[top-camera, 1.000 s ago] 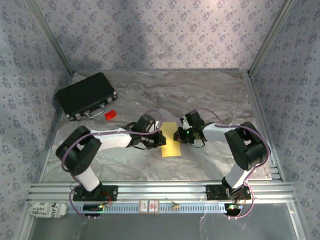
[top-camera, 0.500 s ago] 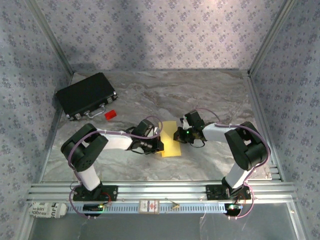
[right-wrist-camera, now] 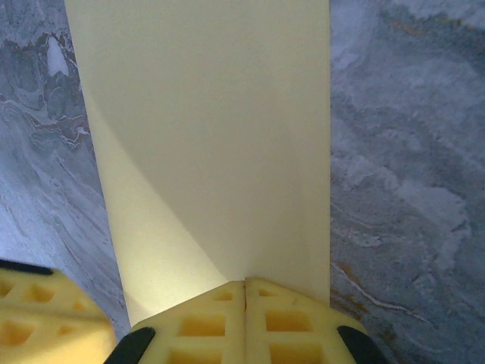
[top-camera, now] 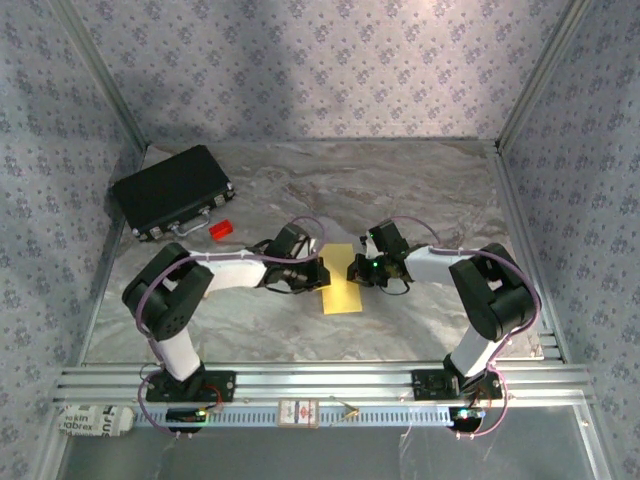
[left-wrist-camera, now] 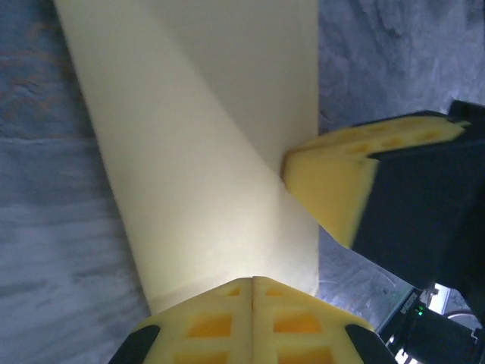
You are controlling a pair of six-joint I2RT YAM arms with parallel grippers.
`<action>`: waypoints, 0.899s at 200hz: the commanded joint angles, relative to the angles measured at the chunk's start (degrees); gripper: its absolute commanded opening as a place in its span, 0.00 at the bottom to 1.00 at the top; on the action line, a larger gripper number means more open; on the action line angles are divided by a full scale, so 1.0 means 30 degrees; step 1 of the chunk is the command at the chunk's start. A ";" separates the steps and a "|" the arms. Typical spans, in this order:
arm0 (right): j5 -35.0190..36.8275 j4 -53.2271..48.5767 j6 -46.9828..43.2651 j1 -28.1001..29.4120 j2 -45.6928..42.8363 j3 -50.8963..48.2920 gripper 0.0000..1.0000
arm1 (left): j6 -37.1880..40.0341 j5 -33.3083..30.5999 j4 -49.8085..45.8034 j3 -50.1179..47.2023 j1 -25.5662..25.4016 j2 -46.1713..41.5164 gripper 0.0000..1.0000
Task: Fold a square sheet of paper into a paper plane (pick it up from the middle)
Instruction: First fold the square sheet of paper in half at the center of the table.
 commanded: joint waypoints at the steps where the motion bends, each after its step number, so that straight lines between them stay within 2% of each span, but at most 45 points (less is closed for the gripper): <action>1: 0.2704 -0.3676 -0.0114 -0.0033 0.0993 -0.1034 0.00 | 0.0476 -0.0123 -0.0060 -0.0132 0.0104 0.0860 0.02; 48: 0.2771 -0.3801 -0.0114 -0.0034 0.0905 -0.1019 0.00 | 0.0509 -0.0123 0.0021 -0.0702 0.0127 0.0992 0.02; 91: 0.2672 -0.3812 -0.0114 -0.0063 0.0993 -0.0875 0.00 | 0.0725 -0.0173 -0.0646 0.0712 0.0393 0.0625 0.03; 132: 0.2683 -0.3923 -0.0111 -0.0088 0.0965 -0.0866 0.00 | 0.0723 0.0190 -0.0342 0.1614 0.0937 0.1454 0.03; 180: 0.2639 -0.3876 -0.0114 -0.0093 0.0872 -0.0928 0.00 | 0.0755 -0.0595 -0.0453 0.1251 0.1013 0.2469 0.03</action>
